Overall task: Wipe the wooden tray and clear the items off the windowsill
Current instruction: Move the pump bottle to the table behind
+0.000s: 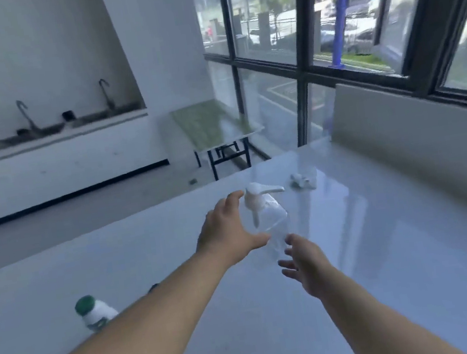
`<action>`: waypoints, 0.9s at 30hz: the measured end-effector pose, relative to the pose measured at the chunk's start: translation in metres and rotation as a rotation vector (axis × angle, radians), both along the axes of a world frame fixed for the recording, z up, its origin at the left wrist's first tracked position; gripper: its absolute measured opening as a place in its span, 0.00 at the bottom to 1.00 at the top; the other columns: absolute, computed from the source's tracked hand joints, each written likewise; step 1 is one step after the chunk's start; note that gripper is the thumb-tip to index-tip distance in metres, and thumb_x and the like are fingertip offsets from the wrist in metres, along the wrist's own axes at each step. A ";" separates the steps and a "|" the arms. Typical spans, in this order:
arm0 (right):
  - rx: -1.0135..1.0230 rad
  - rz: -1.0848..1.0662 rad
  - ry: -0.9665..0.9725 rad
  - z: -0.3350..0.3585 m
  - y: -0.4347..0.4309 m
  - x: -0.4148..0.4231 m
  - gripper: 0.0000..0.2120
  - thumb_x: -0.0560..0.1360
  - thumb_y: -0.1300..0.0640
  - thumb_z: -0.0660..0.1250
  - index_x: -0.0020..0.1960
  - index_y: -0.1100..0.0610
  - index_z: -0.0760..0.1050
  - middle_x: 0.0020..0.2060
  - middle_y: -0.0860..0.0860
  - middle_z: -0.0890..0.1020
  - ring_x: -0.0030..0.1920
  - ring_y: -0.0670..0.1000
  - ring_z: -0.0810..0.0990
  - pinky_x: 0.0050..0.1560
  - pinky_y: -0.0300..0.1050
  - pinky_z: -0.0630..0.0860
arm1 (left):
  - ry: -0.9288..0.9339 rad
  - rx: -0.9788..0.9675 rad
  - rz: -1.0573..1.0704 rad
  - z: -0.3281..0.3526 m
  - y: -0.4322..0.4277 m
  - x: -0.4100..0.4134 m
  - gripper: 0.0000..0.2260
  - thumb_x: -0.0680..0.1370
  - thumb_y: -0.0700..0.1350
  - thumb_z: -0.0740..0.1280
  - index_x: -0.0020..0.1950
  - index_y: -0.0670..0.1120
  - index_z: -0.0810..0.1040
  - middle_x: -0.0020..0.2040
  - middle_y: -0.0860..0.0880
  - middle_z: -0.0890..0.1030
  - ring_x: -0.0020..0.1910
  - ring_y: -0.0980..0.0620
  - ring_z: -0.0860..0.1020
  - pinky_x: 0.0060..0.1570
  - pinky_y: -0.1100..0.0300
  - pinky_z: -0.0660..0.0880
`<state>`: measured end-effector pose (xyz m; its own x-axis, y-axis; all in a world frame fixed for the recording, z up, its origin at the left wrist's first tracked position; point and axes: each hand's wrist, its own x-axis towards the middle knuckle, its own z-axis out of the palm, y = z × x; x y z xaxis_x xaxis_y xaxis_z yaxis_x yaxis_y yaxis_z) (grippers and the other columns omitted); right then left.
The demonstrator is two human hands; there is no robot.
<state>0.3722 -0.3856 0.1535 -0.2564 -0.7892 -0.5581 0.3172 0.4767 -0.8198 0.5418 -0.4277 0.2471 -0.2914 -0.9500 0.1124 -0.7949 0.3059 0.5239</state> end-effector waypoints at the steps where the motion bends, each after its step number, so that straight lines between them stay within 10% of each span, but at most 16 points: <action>1: 0.002 0.050 0.006 -0.001 -0.018 0.026 0.15 0.81 0.51 0.60 0.65 0.54 0.74 0.62 0.54 0.78 0.55 0.58 0.82 0.54 0.53 0.78 | 0.003 -0.001 0.048 -0.001 -0.010 0.028 0.47 0.64 0.65 0.80 0.77 0.60 0.61 0.74 0.53 0.72 0.70 0.46 0.72 0.62 0.50 0.73; 10: 0.060 0.433 0.019 -0.055 -0.137 0.170 0.07 0.80 0.49 0.61 0.50 0.51 0.75 0.63 0.57 0.77 0.65 0.61 0.78 0.65 0.57 0.77 | -0.010 0.092 0.370 -0.047 -0.084 0.177 0.46 0.65 0.64 0.80 0.77 0.60 0.61 0.75 0.54 0.72 0.69 0.48 0.74 0.63 0.49 0.75; 18: 0.124 0.547 0.072 -0.111 -0.203 0.201 0.14 0.79 0.51 0.59 0.57 0.58 0.76 0.67 0.64 0.73 0.70 0.68 0.71 0.72 0.67 0.70 | -0.050 0.184 0.472 -0.100 -0.146 0.206 0.48 0.66 0.64 0.79 0.80 0.59 0.59 0.78 0.54 0.69 0.71 0.47 0.73 0.64 0.50 0.74; 22: 0.148 0.565 0.121 -0.127 -0.221 0.197 0.14 0.79 0.54 0.58 0.58 0.60 0.76 0.58 0.68 0.78 0.61 0.70 0.79 0.70 0.68 0.71 | -0.048 0.204 0.476 -0.118 -0.160 0.201 0.47 0.66 0.64 0.79 0.80 0.59 0.59 0.77 0.56 0.69 0.70 0.49 0.73 0.61 0.53 0.74; 27: 0.181 0.593 0.145 -0.138 -0.225 0.193 0.14 0.80 0.52 0.58 0.63 0.51 0.75 0.56 0.50 0.78 0.59 0.57 0.79 0.54 0.53 0.79 | -0.051 0.243 0.468 -0.135 -0.165 0.199 0.47 0.66 0.63 0.79 0.80 0.59 0.59 0.78 0.56 0.69 0.70 0.49 0.74 0.59 0.55 0.73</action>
